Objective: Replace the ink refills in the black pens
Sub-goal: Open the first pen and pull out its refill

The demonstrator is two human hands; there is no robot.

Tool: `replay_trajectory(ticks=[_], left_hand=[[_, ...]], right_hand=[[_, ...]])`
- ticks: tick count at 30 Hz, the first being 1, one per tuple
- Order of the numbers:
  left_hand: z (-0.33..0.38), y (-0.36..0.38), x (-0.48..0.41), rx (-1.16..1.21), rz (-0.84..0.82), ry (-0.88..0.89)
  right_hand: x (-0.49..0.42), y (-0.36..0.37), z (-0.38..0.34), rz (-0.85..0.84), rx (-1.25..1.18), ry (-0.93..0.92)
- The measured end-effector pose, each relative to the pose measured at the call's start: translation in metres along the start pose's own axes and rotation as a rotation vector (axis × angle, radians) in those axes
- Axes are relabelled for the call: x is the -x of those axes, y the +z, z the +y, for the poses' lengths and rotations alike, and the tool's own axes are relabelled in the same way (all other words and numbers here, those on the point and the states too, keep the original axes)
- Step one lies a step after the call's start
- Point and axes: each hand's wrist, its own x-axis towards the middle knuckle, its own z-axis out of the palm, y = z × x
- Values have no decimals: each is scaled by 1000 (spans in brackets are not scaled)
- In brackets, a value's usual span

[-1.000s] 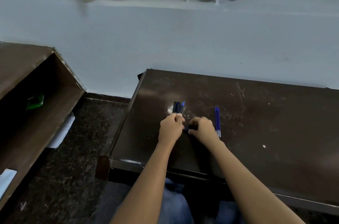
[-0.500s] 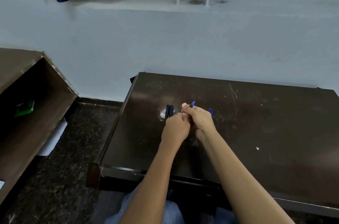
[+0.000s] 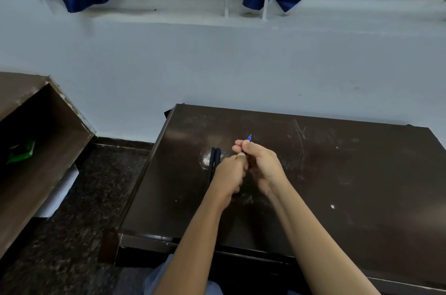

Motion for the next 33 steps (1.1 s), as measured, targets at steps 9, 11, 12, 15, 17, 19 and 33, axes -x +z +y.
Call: replay_trajectory(ticks=[9, 11, 12, 15, 17, 19, 33], left_hand=[[3, -9, -4, -133, 80, 232], [-2, -9, -6, -322, 218, 363], [-4, -10, -7, -377, 240, 405], [-8, -13, -11, -481, 269, 461], [-10, -15, -14, -501, 282, 464], [-12, -18, -16, -518, 279, 455], [-14, -22, -14, -515, 230, 439]], right_hand=[[-11, 7, -5, -155, 3, -65], [-12, 7, 0, -82, 47, -71], [-12, 6, 1, -45, 40, -64], [-14, 2, 2, 0, -20, -2], [-15, 1, 0, -28, -58, 34], [-17, 2, 0, -62, -64, 50], [-18, 3, 4, -35, -9, -17]])
